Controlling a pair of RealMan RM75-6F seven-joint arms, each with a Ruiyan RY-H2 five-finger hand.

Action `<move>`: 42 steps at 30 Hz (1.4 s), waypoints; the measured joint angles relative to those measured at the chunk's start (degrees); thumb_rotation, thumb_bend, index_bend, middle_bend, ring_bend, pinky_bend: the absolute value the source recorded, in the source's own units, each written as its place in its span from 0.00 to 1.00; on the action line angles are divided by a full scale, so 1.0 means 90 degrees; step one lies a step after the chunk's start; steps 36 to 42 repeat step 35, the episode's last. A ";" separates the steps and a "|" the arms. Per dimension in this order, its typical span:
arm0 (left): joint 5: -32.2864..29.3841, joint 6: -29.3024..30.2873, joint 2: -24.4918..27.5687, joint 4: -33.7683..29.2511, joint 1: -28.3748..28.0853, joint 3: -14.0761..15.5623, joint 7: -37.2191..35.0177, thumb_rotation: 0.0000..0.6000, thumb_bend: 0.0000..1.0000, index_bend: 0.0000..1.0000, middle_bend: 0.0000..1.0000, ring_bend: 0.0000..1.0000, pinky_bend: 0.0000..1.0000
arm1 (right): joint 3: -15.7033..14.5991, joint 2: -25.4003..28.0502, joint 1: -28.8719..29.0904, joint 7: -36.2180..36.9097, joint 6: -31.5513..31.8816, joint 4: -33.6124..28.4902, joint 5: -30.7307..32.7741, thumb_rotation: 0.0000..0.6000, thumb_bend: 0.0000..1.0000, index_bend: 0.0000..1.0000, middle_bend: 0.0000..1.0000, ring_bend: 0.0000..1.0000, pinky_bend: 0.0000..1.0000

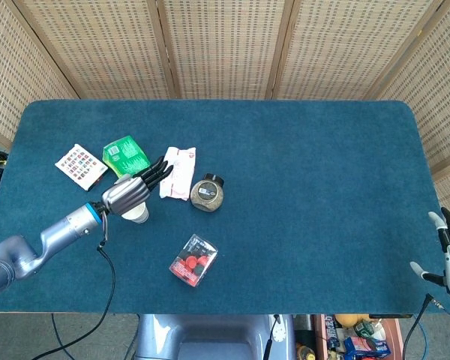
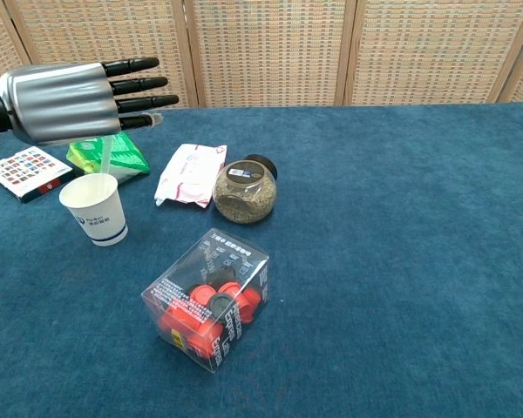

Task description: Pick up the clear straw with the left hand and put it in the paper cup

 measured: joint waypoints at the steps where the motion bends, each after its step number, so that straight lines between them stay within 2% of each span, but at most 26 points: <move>1: 0.0003 0.0051 0.0028 -0.0018 0.0027 0.0002 -0.0072 1.00 0.21 0.00 0.00 0.00 0.00 | -0.0003 0.0000 -0.0004 -0.0005 0.0009 -0.0005 -0.0007 1.00 0.00 0.00 0.00 0.00 0.00; 8: 0.0013 0.0605 0.0254 -0.0198 0.0236 -0.0046 -0.0512 1.00 0.21 0.00 0.00 0.00 0.00 | -0.0023 0.0013 -0.0029 -0.0008 0.0074 -0.0038 -0.0061 1.00 0.00 0.00 0.00 0.00 0.00; 12: -0.0258 0.1074 0.0414 -0.0497 0.0550 -0.0214 -0.1175 1.00 0.20 0.00 0.00 0.00 0.00 | -0.0038 0.0032 -0.0054 0.0020 0.0138 -0.0057 -0.0114 1.00 0.00 0.00 0.00 0.00 0.00; 18: -0.1299 0.1617 0.0848 -0.1647 0.1568 -0.0425 -0.2911 1.00 0.14 0.00 0.00 0.00 0.00 | -0.0039 0.0054 -0.0089 0.0106 0.0176 -0.0043 -0.0108 1.00 0.00 0.00 0.00 0.00 0.00; 22: -0.1761 0.1707 0.1169 -0.2286 0.2142 -0.0385 -0.4211 1.00 0.08 0.00 0.00 0.00 0.00 | -0.0021 0.0049 -0.0098 0.0192 0.0150 0.0024 -0.0049 1.00 0.00 0.00 0.00 0.00 0.00; 28: -0.2123 0.1943 0.1503 -0.2922 0.3111 -0.0227 -0.6113 1.00 0.08 0.00 0.00 0.00 0.00 | 0.0019 0.0002 -0.0111 0.0230 0.0174 0.0127 0.0000 1.00 0.00 0.00 0.00 0.00 0.00; 31: -0.2271 0.1992 0.1680 -0.3314 0.3468 -0.0114 -0.6375 1.00 0.07 0.00 0.00 0.00 0.00 | 0.0026 -0.0001 -0.0125 0.0280 0.0222 0.0142 -0.0020 1.00 0.00 0.00 0.00 0.00 0.00; 35: -0.2263 0.2141 0.1866 -0.3904 0.3761 0.0011 -0.6192 1.00 0.08 0.00 0.00 0.00 0.00 | 0.0025 0.0008 -0.0158 0.0407 0.0333 0.0180 -0.0102 1.00 0.00 0.00 0.00 0.00 0.00; 42: -0.2263 0.2141 0.1866 -0.3904 0.3761 0.0011 -0.6192 1.00 0.08 0.00 0.00 0.00 0.00 | 0.0025 0.0008 -0.0158 0.0407 0.0333 0.0180 -0.0102 1.00 0.00 0.00 0.00 0.00 0.00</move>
